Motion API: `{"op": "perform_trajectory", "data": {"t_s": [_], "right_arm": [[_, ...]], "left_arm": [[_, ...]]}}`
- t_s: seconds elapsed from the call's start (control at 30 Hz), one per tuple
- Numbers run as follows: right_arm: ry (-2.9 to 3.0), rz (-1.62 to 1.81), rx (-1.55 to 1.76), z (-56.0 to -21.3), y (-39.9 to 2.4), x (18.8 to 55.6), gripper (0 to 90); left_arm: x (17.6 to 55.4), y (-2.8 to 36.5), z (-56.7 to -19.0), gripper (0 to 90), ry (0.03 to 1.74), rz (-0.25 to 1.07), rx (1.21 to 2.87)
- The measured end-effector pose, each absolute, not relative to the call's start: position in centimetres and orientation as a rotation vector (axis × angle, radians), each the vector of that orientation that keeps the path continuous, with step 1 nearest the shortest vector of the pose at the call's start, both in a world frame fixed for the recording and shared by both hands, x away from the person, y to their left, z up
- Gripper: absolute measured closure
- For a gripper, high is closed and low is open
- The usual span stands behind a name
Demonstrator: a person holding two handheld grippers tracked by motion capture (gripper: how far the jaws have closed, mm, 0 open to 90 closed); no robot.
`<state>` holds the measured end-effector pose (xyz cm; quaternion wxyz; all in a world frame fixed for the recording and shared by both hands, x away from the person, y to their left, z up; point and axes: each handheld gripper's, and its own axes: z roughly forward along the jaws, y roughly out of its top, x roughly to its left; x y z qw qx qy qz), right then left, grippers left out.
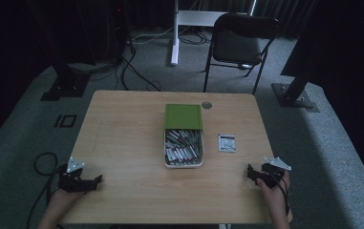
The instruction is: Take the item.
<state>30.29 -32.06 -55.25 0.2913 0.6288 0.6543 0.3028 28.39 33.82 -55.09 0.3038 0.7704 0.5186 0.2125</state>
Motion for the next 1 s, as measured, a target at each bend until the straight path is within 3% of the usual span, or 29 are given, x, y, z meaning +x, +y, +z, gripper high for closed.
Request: {"op": "perform_trajectory", "data": {"t_s": [1.0], "right_arm": [[1.781, 0.792, 1.718, -55.7, -31.8, 26.6, 14.0]], "left_arm": [[28.4, 33.8, -55.1, 1.4, 1.371, 0.566, 2.042]]}}
